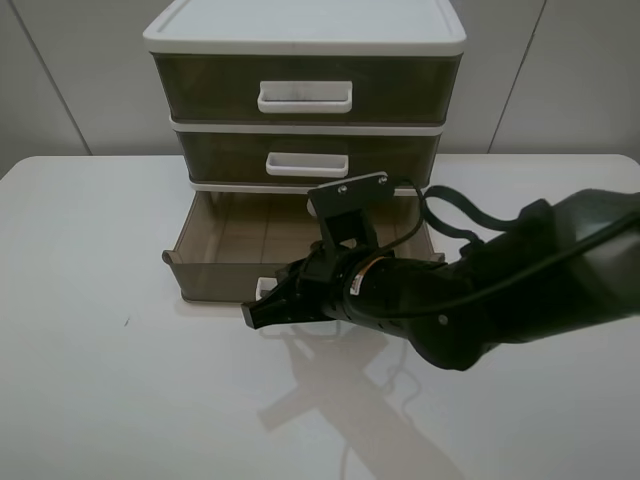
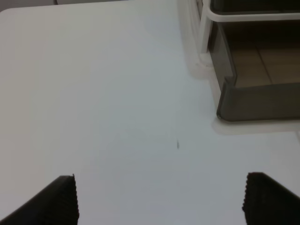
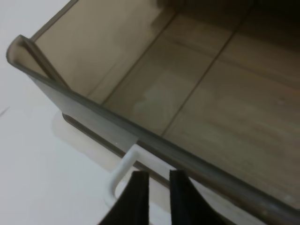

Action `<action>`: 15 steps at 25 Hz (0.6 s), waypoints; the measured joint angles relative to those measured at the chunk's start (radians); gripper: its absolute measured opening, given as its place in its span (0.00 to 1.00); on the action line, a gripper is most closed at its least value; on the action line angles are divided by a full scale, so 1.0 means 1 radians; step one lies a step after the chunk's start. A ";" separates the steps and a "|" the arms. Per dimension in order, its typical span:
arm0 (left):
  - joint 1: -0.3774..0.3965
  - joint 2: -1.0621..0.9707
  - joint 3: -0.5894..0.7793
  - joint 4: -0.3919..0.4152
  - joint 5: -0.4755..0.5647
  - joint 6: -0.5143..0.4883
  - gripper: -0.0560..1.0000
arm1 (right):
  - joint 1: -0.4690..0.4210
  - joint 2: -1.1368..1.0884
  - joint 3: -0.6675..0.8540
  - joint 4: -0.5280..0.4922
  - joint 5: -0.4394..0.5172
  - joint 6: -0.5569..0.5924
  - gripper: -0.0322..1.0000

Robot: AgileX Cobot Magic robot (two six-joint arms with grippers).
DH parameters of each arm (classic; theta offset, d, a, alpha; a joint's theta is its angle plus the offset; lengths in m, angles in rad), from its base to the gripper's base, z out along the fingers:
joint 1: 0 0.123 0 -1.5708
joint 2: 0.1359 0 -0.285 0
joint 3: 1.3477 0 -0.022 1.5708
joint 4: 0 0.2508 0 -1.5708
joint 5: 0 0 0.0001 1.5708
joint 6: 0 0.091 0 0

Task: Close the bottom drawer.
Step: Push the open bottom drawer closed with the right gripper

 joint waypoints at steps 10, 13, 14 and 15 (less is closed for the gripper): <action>0.000 0.000 0.000 0.000 0.000 0.000 0.73 | 0.000 0.064 -0.001 0.023 -0.080 -0.004 0.05; 0.000 0.000 0.000 0.000 0.000 0.000 0.73 | -0.002 0.084 -0.001 0.041 -0.104 -0.016 0.05; 0.000 0.000 0.000 0.000 0.000 0.000 0.73 | -0.005 0.090 -0.001 0.041 -0.110 -0.019 0.05; 0.000 0.000 0.000 0.000 0.000 0.000 0.73 | -0.010 0.096 -0.001 0.040 -0.119 -0.021 0.05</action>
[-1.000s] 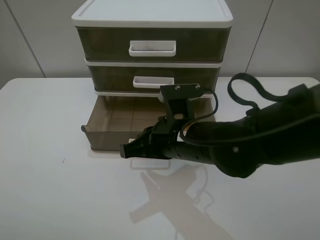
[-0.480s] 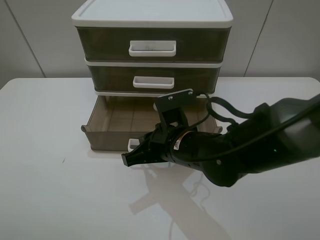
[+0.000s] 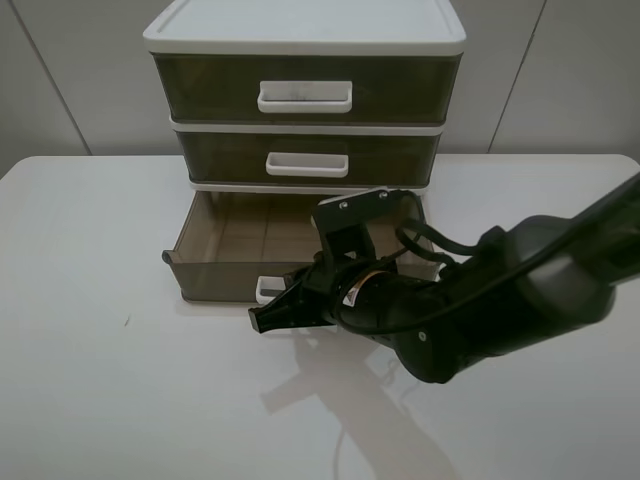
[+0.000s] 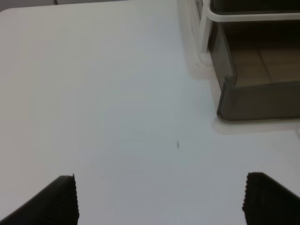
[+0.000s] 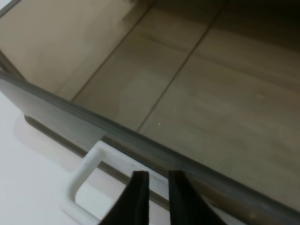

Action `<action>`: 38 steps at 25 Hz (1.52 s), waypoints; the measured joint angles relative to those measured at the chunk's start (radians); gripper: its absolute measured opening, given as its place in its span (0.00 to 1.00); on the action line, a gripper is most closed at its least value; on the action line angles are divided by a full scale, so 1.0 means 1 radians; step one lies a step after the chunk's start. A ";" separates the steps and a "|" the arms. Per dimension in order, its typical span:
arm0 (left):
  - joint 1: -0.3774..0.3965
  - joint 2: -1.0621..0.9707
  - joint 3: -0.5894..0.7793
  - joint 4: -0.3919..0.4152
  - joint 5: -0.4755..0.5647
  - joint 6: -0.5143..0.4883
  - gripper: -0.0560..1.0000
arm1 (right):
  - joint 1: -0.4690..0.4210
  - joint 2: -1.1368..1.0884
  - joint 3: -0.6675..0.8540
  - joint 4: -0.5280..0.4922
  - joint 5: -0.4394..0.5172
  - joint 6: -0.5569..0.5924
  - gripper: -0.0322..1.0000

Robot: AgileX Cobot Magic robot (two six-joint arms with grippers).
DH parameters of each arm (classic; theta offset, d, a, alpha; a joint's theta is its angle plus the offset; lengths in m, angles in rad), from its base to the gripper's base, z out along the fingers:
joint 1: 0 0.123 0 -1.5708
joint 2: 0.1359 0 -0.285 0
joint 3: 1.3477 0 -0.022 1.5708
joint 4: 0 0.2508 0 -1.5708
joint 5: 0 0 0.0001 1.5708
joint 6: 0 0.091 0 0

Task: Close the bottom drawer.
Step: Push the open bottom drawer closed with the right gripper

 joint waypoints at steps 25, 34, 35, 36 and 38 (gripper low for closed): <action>0.000 0.000 0.000 0.000 0.000 0.000 0.73 | -0.049 0.096 -0.047 0.002 -0.167 -0.001 0.05; 0.000 0.000 0.000 0.000 0.000 0.000 0.73 | -0.049 0.149 -0.114 0.011 -0.184 -0.001 0.05; 0.000 0.000 0.000 0.000 0.000 0.000 0.73 | -0.049 0.155 -0.122 0.026 -0.192 -0.001 0.05; 0.000 0.000 0.000 0.000 0.000 0.000 0.73 | -0.049 0.161 -0.128 0.040 -0.202 -0.001 0.05; 0.000 0.000 0.000 0.000 0.000 0.000 0.73 | -0.049 0.170 -0.134 0.079 -0.220 -0.001 0.05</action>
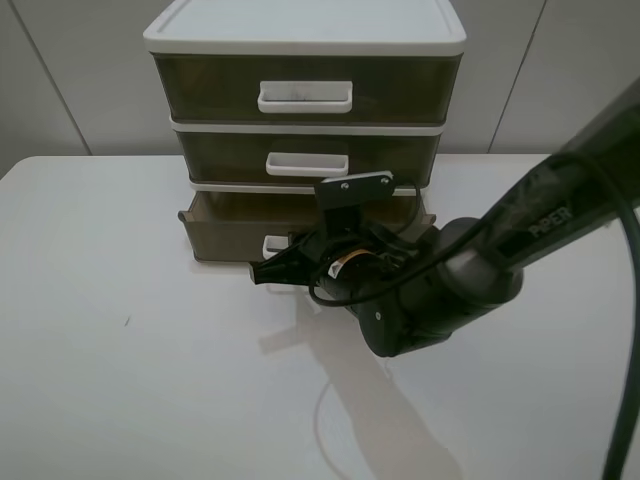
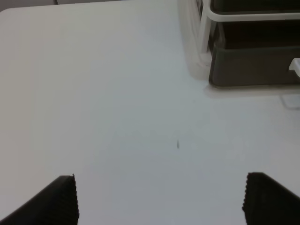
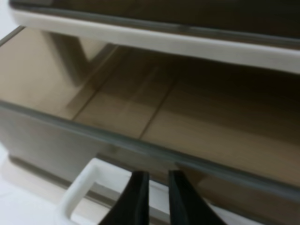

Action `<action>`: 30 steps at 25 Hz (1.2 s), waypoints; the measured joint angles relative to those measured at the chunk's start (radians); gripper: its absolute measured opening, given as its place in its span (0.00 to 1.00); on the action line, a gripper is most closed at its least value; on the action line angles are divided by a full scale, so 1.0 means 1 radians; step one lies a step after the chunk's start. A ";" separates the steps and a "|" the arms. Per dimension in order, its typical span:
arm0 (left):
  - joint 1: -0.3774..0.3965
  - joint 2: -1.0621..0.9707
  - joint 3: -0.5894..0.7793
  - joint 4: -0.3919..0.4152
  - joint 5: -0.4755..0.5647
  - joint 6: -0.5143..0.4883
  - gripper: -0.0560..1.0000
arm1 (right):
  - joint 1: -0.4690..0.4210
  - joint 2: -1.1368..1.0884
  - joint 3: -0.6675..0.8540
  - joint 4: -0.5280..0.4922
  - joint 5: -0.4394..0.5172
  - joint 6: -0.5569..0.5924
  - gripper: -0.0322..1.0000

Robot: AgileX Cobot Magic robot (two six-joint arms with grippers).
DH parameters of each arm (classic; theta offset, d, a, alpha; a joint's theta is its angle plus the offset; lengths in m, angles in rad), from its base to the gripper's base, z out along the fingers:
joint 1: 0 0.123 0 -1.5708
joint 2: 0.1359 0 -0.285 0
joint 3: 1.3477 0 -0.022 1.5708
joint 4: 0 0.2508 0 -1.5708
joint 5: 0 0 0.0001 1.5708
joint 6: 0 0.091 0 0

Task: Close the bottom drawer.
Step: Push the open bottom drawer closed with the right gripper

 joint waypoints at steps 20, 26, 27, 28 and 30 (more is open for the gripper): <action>0.000 0.000 0.000 0.000 0.000 0.000 0.73 | 0.000 0.095 -0.107 0.056 -0.094 0.000 0.05; 0.000 0.000 0.000 0.000 0.000 0.000 0.73 | 0.000 0.115 -0.133 0.108 -0.113 -0.002 0.05; 0.000 0.000 0.000 0.000 0.000 0.000 0.73 | -0.003 0.116 -0.133 0.113 -0.115 -0.003 0.05; 0.000 0.000 0.000 0.000 0.000 0.000 0.73 | -0.006 0.118 -0.133 0.115 -0.121 -0.003 0.05; 0.000 0.000 0.000 0.000 0.000 0.000 0.73 | -0.009 0.126 -0.134 0.117 -0.133 -0.003 0.05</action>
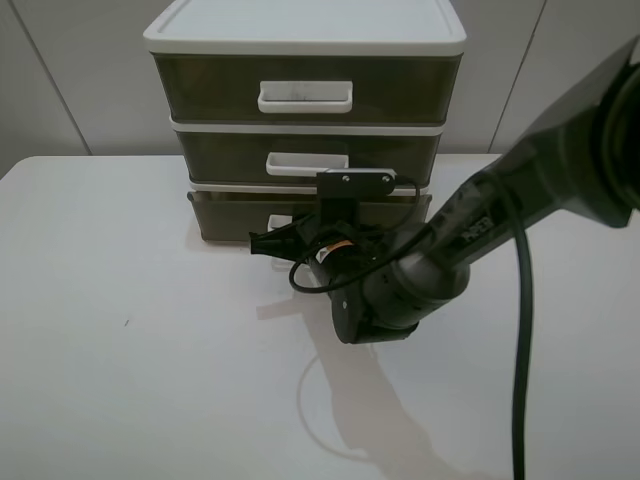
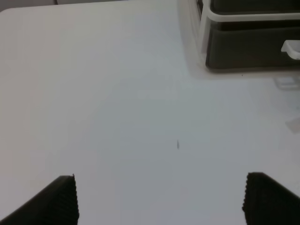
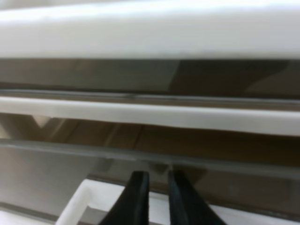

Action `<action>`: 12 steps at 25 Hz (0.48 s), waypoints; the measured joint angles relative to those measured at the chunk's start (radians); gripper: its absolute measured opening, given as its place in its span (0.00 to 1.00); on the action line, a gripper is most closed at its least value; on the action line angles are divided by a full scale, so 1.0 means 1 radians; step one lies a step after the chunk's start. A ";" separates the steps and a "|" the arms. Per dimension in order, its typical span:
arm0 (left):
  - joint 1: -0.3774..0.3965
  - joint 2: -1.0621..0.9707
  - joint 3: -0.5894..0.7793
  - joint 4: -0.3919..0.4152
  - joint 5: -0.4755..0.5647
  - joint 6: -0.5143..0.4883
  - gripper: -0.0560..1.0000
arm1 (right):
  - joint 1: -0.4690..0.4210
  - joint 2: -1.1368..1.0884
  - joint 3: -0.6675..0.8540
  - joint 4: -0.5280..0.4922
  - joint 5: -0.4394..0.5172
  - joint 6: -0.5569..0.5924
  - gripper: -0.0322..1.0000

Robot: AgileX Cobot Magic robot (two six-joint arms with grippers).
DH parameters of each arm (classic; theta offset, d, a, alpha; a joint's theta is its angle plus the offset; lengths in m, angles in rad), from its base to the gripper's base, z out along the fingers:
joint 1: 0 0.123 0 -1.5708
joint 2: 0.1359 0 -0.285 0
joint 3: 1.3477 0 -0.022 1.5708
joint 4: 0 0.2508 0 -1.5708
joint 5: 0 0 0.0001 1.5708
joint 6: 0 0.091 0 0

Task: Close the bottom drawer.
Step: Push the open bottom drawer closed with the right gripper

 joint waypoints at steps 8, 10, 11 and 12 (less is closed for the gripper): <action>0.000 0.000 0.000 0.000 0.000 0.000 0.73 | -0.008 0.011 -0.037 0.028 0.008 -0.001 0.05; 0.000 0.000 0.000 0.000 0.000 0.000 0.73 | -0.012 0.011 -0.039 0.033 0.010 -0.001 0.05; 0.000 0.000 0.000 0.000 0.000 0.000 0.73 | -0.013 0.011 -0.039 0.034 0.010 -0.001 0.05; 0.000 0.000 0.000 0.000 0.000 0.000 0.73 | -0.013 0.011 -0.039 0.036 0.011 -0.001 0.05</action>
